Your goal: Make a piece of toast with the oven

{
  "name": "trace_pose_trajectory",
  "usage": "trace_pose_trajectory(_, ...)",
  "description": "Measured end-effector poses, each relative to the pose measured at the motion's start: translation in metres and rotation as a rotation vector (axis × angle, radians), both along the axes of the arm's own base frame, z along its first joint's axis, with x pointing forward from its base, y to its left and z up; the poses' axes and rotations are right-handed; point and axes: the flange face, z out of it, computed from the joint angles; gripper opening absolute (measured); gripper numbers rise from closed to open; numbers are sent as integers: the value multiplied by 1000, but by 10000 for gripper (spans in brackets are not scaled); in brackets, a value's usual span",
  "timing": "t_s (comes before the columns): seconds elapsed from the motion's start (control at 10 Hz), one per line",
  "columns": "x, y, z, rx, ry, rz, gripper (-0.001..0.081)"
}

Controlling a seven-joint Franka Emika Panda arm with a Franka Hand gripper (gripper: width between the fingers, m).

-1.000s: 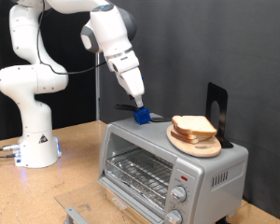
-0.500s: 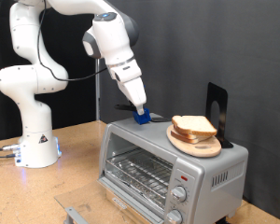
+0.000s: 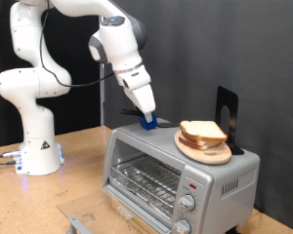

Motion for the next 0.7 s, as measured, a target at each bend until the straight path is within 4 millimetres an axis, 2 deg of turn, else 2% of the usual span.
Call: trace_pose_trajectory(0.7,3,7,-12,-7,5,-9,808)
